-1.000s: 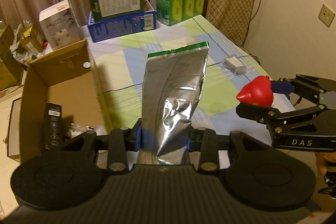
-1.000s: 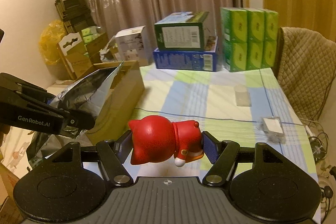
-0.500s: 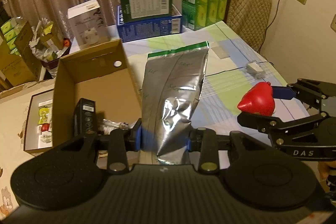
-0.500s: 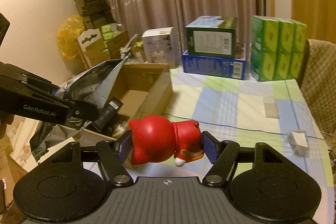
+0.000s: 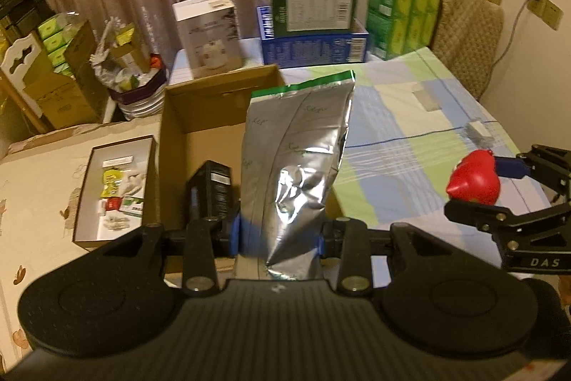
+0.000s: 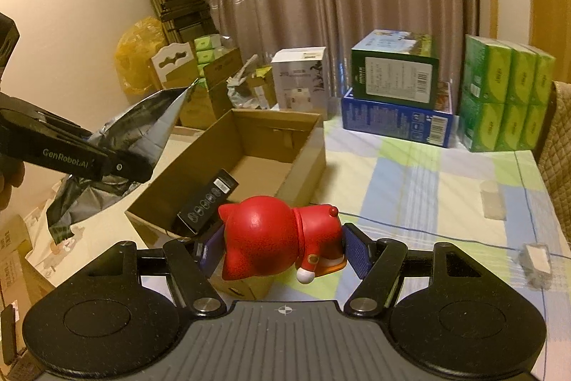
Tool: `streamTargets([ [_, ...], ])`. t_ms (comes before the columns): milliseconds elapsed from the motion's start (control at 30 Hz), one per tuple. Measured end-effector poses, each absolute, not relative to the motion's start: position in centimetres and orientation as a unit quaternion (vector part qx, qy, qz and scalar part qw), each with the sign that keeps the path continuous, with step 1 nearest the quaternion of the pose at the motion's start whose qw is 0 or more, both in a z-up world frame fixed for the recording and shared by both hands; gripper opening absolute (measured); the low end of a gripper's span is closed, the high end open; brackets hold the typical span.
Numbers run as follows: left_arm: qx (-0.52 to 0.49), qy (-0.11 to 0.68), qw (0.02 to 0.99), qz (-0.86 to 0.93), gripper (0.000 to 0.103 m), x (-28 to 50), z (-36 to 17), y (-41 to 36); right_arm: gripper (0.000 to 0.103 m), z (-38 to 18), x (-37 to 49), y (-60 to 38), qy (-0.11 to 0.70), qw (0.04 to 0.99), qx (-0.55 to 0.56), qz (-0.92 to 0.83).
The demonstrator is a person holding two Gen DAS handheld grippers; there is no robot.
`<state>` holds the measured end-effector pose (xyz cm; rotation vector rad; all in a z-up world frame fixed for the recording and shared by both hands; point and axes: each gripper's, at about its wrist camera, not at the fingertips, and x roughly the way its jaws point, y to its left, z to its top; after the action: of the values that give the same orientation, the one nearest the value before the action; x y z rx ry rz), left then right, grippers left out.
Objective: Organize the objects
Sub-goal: 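Carry the foil bag and red toy over the cardboard box with both tools, then open the left tool to drop the foil bag while the right tool releases the red toy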
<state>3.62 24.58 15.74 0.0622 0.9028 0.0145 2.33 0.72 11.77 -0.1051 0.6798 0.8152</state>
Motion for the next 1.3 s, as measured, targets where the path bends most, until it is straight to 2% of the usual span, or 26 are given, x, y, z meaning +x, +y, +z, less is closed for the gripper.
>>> streamTargets([
  [533, -0.011, 0.443, 0.896, 0.043, 0.032, 7.9, 13.1, 30.6, 0.066, 9.1, 5.4, 8.3, 0.336, 0.835, -0.058, 0.431],
  [933, -0.039, 0.453, 0.889, 0.047, 0.032, 11.7, 9.6, 32.4, 0.066, 6.3, 8.2, 10.2, 0.355, 0.829, -0.053, 0.428],
  [1000, -0.052, 0.450, 0.890, 0.048, 0.036, 12.2, 9.0, 32.7, 0.066, 6.1, 8.6, 10.4, 0.357, 0.829, -0.052, 0.427],
  [1067, -0.073, 0.440, 0.893, 0.049, 0.049, 12.4, 8.7, 33.1, 0.066, 5.8, 9.0, 10.6, 0.360, 0.829, -0.051, 0.425],
  [1300, -0.072, 0.429, 0.899, 0.052, 0.051, 11.9, 8.6, 33.4, 0.066, 5.5, 9.1, 10.7, 0.362, 0.828, -0.050, 0.424],
])
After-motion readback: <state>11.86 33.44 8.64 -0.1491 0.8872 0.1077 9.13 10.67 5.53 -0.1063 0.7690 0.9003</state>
